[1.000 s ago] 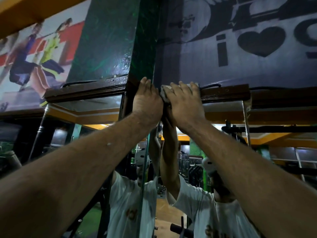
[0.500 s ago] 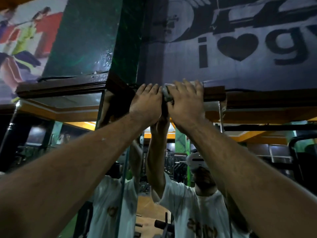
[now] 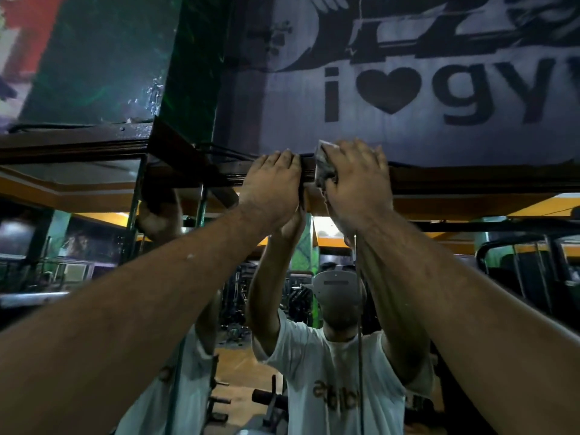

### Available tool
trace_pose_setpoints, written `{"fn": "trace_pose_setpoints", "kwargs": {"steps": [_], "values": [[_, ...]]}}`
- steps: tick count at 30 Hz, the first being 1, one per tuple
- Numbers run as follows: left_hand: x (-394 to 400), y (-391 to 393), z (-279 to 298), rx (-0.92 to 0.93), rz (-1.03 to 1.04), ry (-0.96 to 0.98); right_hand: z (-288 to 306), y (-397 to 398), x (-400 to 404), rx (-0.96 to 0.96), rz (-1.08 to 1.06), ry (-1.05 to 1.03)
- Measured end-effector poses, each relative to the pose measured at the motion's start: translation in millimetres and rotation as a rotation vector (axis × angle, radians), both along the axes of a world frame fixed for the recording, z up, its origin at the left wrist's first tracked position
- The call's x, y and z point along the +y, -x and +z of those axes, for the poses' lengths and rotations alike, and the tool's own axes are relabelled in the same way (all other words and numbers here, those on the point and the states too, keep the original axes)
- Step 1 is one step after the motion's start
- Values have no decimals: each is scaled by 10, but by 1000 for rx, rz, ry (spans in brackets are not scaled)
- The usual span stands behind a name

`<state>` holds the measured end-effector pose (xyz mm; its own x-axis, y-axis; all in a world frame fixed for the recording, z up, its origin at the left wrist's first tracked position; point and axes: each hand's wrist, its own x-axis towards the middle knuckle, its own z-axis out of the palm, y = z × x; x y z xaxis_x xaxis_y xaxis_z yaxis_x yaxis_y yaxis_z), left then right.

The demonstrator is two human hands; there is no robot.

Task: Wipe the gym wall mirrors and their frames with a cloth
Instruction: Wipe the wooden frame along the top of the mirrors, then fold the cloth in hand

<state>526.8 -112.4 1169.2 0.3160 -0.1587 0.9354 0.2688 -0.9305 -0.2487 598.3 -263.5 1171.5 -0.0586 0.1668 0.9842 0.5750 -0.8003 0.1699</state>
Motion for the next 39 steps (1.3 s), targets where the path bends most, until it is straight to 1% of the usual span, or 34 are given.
{"fn": "trace_pose_setpoints", "kwargs": {"steps": [2, 6, 9, 12, 14, 16, 19, 22, 24, 28, 32, 36, 37, 39], "values": [[-56, 30, -26, 5, -42, 43, 4, 82, 90, 44, 105, -63], [-152, 161, -76, 23, -127, 112, -80, 205, 17, 73, 615, -164], [-234, 263, -133, 22, -226, 126, -236, 325, -189, 221, 829, -207], [-397, 332, -231, -20, -370, 149, -290, 395, -329, 331, 1091, -366], [-546, 362, -281, -29, -466, 204, -271, 478, -428, 407, 1214, -441], [-708, 394, -323, -18, -562, 278, -269, 545, -506, 521, 1360, -473], [-948, 431, -379, 7, -638, 344, -370, 595, -656, 771, 1585, -519], [-1209, 464, -497, 8, -690, 430, -515, 618, -872, 1022, 1785, -474], [-1383, 489, -609, -3, -691, 523, -669, 633, -1010, 1105, 1829, -482], [-1712, 568, -949, 28, -767, 671, -1117, 516, -1244, 1149, 1801, -557], [-1876, 670, -1423, 66, -723, 816, -1802, 477, -1428, 1357, 1770, -639], [-1940, 882, -1914, 75, -747, 1080, -2461, 570, -1511, 1528, 1770, -736], [-1968, 952, -2035, 94, -714, 1107, -2611, 606, -1533, 1567, 1747, -741], [-1989, 1059, -2300, 172, -589, 1097, -2897, 714, -1582, 1651, 1686, -755]]}}
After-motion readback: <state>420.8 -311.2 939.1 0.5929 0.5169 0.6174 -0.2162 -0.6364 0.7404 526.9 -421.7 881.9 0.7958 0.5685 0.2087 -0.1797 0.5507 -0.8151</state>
